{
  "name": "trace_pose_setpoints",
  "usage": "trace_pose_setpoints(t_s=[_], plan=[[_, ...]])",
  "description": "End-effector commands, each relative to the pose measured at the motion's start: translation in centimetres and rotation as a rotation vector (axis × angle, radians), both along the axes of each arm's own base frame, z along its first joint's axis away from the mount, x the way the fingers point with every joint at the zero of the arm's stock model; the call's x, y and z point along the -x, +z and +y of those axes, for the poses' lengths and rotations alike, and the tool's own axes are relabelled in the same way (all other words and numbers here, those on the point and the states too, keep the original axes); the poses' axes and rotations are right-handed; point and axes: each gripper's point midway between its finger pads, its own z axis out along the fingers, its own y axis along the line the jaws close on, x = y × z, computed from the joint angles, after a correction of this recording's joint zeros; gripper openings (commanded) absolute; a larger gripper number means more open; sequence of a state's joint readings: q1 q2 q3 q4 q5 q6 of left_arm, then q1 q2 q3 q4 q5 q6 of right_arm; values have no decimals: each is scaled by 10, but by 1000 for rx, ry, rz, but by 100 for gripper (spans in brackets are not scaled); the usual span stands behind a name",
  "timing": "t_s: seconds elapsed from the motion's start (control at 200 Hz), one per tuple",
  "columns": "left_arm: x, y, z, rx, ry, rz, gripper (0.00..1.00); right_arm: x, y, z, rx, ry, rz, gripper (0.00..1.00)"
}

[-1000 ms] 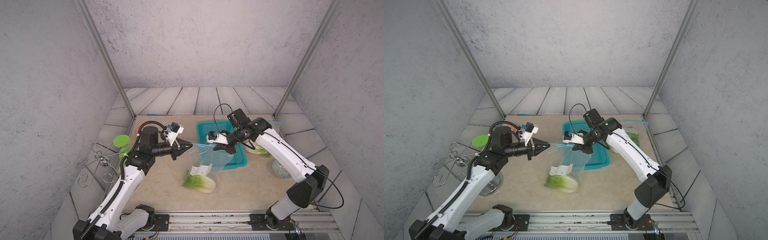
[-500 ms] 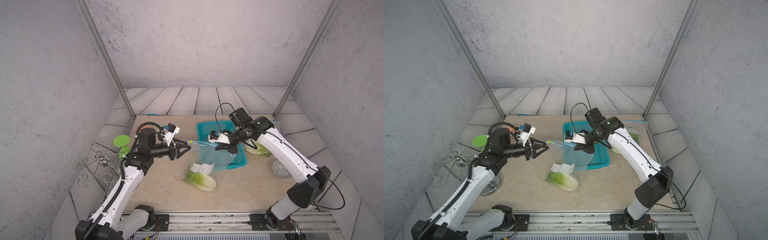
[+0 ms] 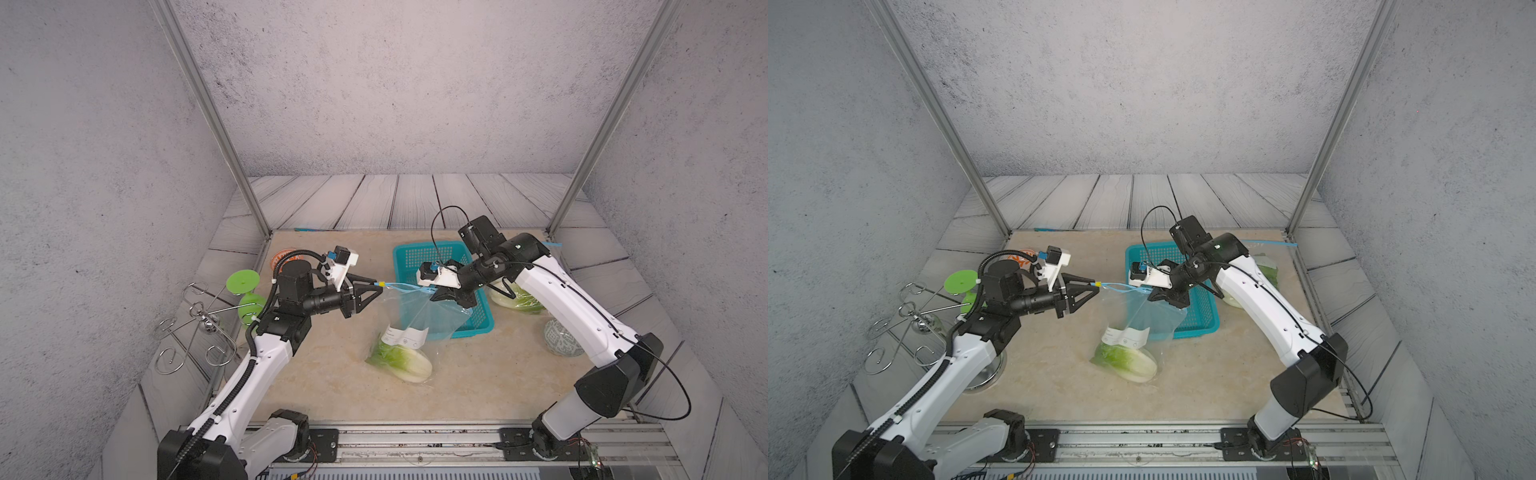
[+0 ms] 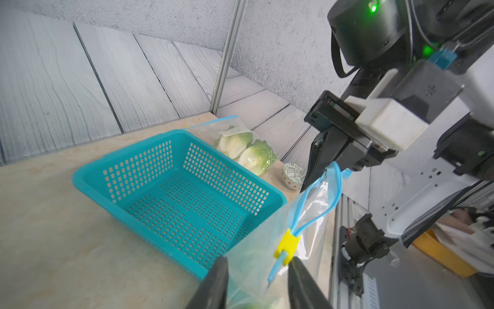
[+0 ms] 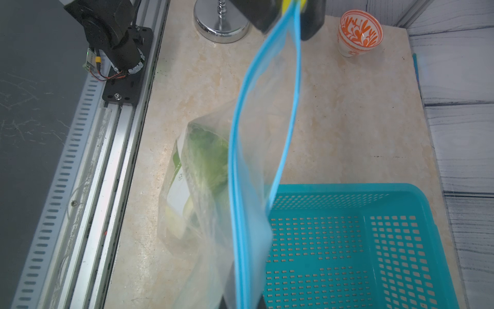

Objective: Put the chinese cabbages into a zipper bag and zip it
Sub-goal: Adjust the zipper food storage bag at the center of the board.

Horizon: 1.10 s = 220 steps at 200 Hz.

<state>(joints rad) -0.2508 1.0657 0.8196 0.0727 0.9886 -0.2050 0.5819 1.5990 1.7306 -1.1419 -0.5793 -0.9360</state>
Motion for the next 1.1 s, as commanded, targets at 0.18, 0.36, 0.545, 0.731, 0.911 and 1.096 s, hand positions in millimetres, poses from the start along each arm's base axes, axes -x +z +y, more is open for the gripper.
trace_pose_setpoints(t_s=[0.18, 0.36, 0.545, 0.731, 0.911, 1.096], plan=[[9, -3, -3, -9, -48, -28, 16, 14, 27, -2, -69, 22, -21, 0], [9, 5, -8, 17, -70, -31, 22, 14, 26, 0, -70, 24, -8, 0], [15, 1, -10, 15, -95, -23, 15, 15, 30, 2, -90, 28, -5, 0], [15, 1, -9, -1, -86, -36, 0, 11, 28, 2, -87, 1, -1, 0], [8, -2, -5, -60, -41, -51, 0, 7, 47, 0, -132, -105, -9, 36], [7, 1, -4, -102, -26, -71, 0, 9, 93, -6, -229, -233, -23, 61]])
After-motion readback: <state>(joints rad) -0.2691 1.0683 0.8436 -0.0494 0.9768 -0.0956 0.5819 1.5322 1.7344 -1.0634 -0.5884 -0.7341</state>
